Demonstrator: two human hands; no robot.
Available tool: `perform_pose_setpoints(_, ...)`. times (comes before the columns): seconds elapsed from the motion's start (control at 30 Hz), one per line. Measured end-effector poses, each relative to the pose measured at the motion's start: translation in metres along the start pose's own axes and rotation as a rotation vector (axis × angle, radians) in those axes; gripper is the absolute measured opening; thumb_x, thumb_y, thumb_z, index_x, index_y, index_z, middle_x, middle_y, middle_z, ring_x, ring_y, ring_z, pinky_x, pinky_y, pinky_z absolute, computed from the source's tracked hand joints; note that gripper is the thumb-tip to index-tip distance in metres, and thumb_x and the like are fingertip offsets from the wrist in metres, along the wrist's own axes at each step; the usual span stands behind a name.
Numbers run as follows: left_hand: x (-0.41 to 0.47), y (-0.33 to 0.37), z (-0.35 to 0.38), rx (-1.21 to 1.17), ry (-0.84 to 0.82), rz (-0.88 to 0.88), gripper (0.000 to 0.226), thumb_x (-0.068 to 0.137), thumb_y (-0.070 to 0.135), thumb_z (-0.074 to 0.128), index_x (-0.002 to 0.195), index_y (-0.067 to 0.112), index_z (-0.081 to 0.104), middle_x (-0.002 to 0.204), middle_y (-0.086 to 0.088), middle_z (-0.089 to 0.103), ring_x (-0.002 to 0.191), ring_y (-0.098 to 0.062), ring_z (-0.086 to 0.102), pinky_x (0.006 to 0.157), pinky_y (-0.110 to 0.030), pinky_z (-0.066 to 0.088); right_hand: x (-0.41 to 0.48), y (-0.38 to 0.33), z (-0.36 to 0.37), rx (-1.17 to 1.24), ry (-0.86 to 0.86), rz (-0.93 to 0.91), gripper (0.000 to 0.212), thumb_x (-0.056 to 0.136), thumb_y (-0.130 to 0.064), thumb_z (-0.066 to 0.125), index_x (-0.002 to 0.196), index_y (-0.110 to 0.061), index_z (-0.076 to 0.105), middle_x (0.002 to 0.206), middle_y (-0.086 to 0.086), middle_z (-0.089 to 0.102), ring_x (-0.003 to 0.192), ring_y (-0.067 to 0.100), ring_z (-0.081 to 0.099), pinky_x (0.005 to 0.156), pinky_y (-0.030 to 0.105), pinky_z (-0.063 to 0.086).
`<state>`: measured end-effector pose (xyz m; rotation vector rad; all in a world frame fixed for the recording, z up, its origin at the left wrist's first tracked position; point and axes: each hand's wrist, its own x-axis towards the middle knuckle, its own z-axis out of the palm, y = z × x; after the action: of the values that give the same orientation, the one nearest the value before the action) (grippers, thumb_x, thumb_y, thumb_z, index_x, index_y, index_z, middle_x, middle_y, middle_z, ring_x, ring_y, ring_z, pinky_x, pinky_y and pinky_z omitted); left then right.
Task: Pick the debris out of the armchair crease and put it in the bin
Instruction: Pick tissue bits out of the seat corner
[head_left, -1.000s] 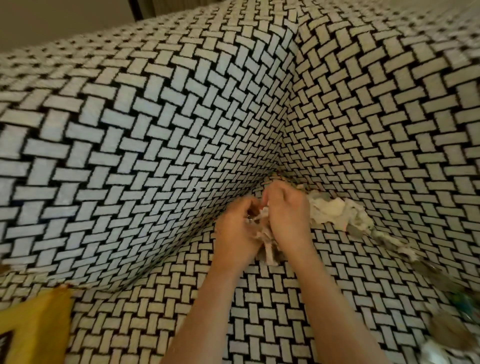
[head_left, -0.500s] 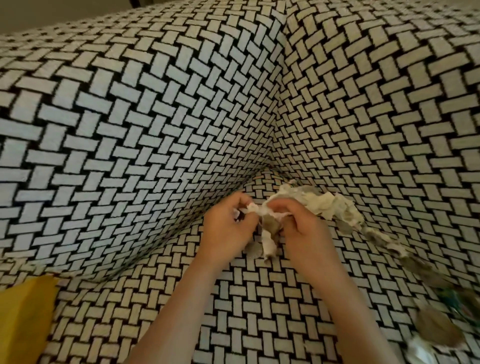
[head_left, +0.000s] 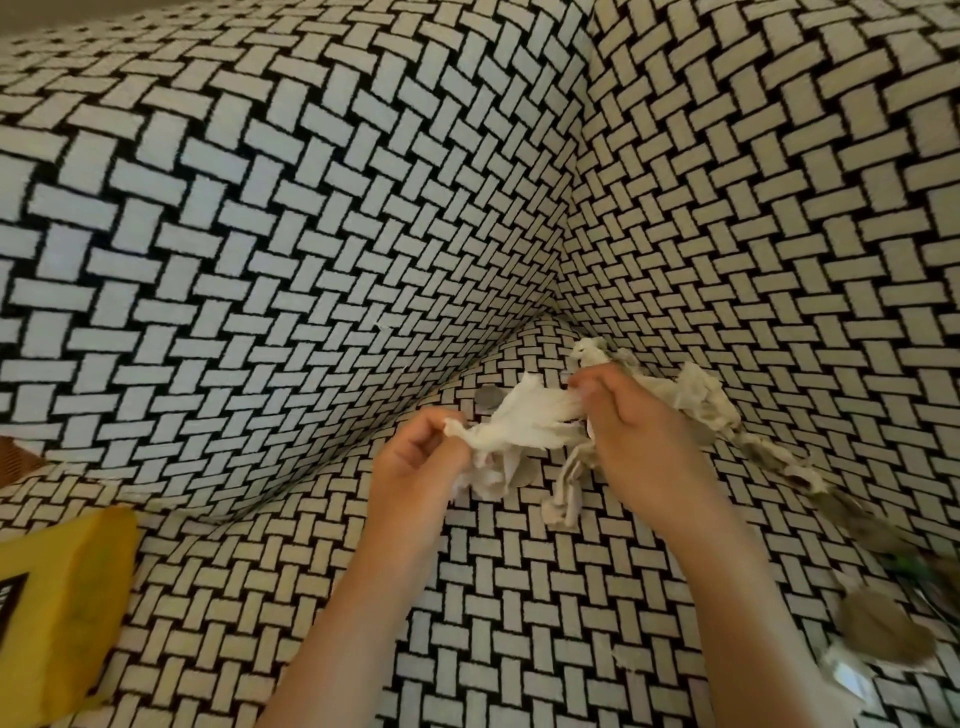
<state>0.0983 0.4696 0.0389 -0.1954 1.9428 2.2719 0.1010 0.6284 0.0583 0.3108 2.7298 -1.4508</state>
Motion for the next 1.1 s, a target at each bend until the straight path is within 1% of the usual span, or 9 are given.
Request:
perform_pose_setpoints(0.17, -0.005, 0.002, 0.0, -0.179, -0.008, 0.022, 0.04, 0.072, -0.011, 0.049, 0.048, 0.021, 0.056, 0.048, 0.007, 0.052, 0.048, -0.003, 0.049, 0.054, -0.019, 0.042, -0.005, -0.004, -0.009, -0.183, -0.106, -0.038, 0.04, 0.093, -0.026, 0.044, 0.131, -0.039, 0.036, 0.062, 0.0, 0.054, 0.036, 0.002, 0.037, 0.041, 0.016, 0.034)
perform_pose_setpoints(0.33, -0.004, 0.004, -0.007, -0.211, -0.127, 0.071, 0.028, 0.053, -0.002, 0.037, 0.043, 0.019, 0.052, 0.045, 0.004, 0.049, 0.048, -0.008, 0.047, 0.049, -0.016, 0.041, -0.008, -0.007, -0.005, -0.352, -0.24, -0.096, 0.009, 0.093, -0.028, 0.046, 0.097, -0.024, 0.054, 0.067, -0.009, 0.052, 0.052, 0.006, 0.045, 0.046, 0.018, 0.033)
perform_pose_setpoints(0.47, 0.026, 0.023, -0.011, 0.246, -0.189, 0.235, 0.037, 0.076, -0.011, 0.036, 0.077, 0.018, 0.058, 0.094, 0.009, 0.066, 0.095, -0.004, 0.06, 0.081, -0.024, 0.049, -0.008, -0.008, 0.005, -0.514, -0.223, -0.131, 0.022, 0.096, -0.026, 0.04, 0.095, -0.017, 0.06, 0.074, -0.002, 0.055, 0.072, 0.017, 0.054, 0.056, 0.025, 0.037)
perform_pose_setpoints(0.53, 0.049, 0.032, -0.004, 0.521, -0.129, 0.271, 0.045, 0.088, -0.012, 0.032, 0.105, 0.022, 0.056, 0.123, 0.009, 0.056, 0.119, -0.004, 0.049, 0.104, -0.023, 0.037, -0.006, -0.008, 0.005, -0.505, -0.212, -0.138, 0.022, 0.096, -0.026, 0.04, 0.094, -0.016, 0.059, 0.074, -0.001, 0.055, 0.073, 0.019, 0.054, 0.056, 0.026, 0.037)
perform_pose_setpoints(0.6, 0.067, 0.031, 0.003, 0.849, -0.185, 0.269, 0.049, 0.092, -0.005, 0.035, 0.13, 0.024, 0.043, 0.135, 0.004, 0.049, 0.124, -0.011, 0.046, 0.102, -0.021, 0.035, -0.006, -0.007, 0.004, -0.508, -0.216, -0.157, 0.02, 0.096, -0.025, 0.039, 0.092, -0.015, 0.056, 0.075, 0.0, 0.056, 0.074, 0.02, 0.055, 0.06, 0.03, 0.04)
perform_pose_setpoints(0.7, 0.076, 0.019, 0.006, 1.099, -0.293, 0.217, 0.053, 0.094, 0.002, 0.037, 0.141, 0.026, 0.031, 0.131, -0.005, 0.053, 0.112, -0.018, 0.053, 0.094, -0.026, 0.042, -0.006, -0.008, 0.005, -0.563, -0.196, -0.23, 0.018, 0.098, -0.022, 0.035, 0.098, -0.016, 0.052, 0.077, 0.0, 0.055, 0.075, 0.02, 0.055, 0.063, 0.03, 0.042)
perform_pose_setpoints(0.87, 0.053, 0.03, 0.005, 0.664, -0.235, 0.219, 0.026, 0.098, 0.024, 0.037, 0.108, 0.038, 0.056, 0.101, 0.006, 0.06, 0.077, 0.001, 0.05, 0.064, -0.007, 0.042, -0.013, -0.022, 0.019, -0.473, -0.182, -0.397, 0.017, 0.096, -0.018, 0.037, 0.106, -0.018, 0.051, 0.072, -0.004, 0.049, 0.068, 0.021, 0.053, 0.058, 0.031, 0.044)
perform_pose_setpoints(0.97, 0.025, 0.037, 0.003, 0.538, -0.314, 0.247, 0.023, 0.088, 0.05, 0.042, 0.099, 0.042, 0.061, 0.093, 0.004, 0.062, 0.079, -0.005, 0.054, 0.069, -0.007, 0.042, -0.02, -0.029, 0.038, -0.369, -0.074, -0.524, 0.018, 0.085, -0.007, 0.045, 0.096, -0.013, 0.058, 0.066, 0.0, 0.059, 0.051, 0.019, 0.055, 0.041, 0.03, 0.042)
perform_pose_setpoints(1.1, 0.001, 0.029, 0.005, 0.536, -0.263, 0.235, 0.026, 0.081, 0.051, 0.046, 0.099, 0.036, 0.058, 0.091, 0.014, 0.064, 0.078, -0.002, 0.061, 0.063, -0.014, 0.05, -0.016, -0.028, 0.036, 0.011, -0.084, -0.297, 0.022, 0.094, -0.011, 0.041, 0.105, -0.021, 0.057, 0.073, -0.003, 0.062, 0.06, 0.012, 0.058, 0.053, 0.029, 0.048)
